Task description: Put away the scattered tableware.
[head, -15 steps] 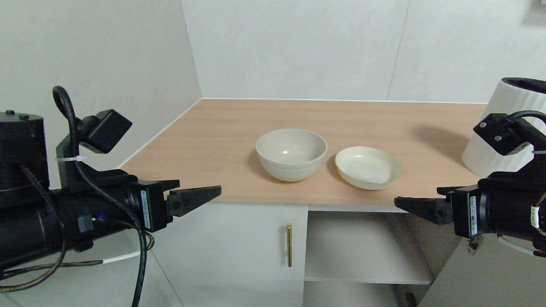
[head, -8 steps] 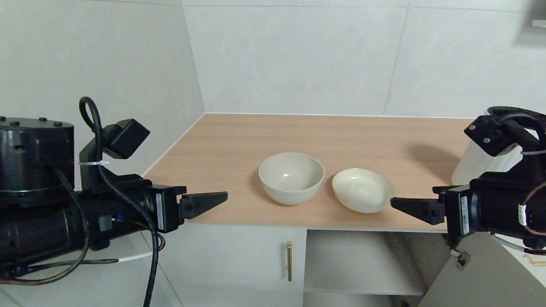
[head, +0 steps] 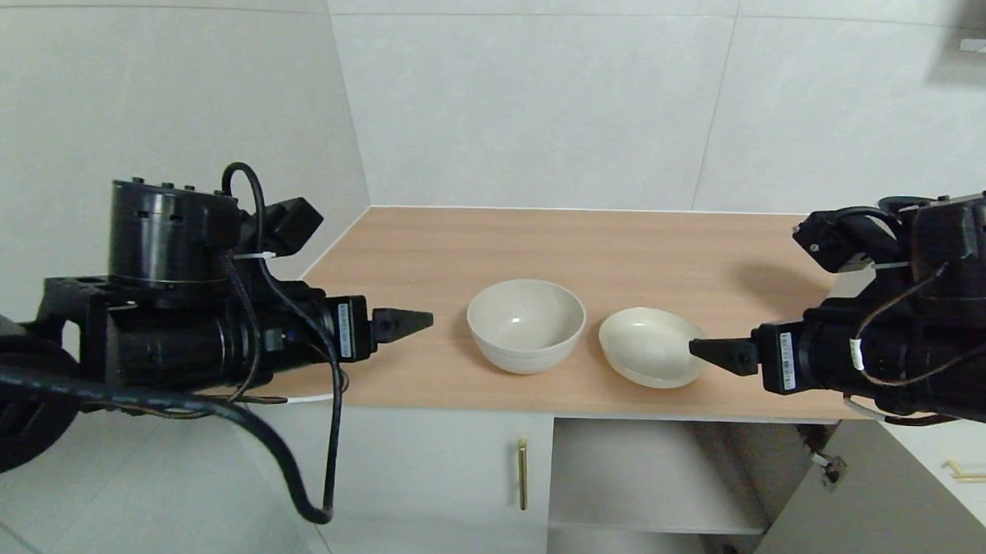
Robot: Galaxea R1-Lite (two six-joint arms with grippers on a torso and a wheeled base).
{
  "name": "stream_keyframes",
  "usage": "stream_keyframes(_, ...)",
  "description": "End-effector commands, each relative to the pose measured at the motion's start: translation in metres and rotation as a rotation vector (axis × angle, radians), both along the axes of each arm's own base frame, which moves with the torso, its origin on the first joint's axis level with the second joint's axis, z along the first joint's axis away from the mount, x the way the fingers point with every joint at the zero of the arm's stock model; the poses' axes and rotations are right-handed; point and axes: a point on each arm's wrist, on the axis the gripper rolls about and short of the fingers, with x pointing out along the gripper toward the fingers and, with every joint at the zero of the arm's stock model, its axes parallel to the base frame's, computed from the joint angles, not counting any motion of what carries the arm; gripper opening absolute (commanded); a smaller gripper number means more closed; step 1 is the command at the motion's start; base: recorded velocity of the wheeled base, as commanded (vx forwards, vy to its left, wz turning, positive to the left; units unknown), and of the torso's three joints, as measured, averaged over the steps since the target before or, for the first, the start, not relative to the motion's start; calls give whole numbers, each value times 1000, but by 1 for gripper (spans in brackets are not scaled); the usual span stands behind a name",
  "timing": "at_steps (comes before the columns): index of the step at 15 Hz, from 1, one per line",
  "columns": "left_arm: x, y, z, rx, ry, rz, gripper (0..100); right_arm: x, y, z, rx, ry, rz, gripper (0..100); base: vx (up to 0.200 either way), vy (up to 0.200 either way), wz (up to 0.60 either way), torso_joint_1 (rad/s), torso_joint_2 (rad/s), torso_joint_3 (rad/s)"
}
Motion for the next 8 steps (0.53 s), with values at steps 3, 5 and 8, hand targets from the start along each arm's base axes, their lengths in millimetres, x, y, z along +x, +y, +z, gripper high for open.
stream_keyframes(3,14,-12,-1,-20,194,83,100,30,12,-2,58,94,-156,100,0,0,0,0,0,0)
stream_keyframes(5,24,-30,4,-131,258,117,100,38,11,-4,49,89,-199,100,0,0,0,0,0,0)
stream_keyframes(8,37,-53,-4,-147,281,152,100,40,10,-5,52,91,-206,100,0,0,0,0,0,0)
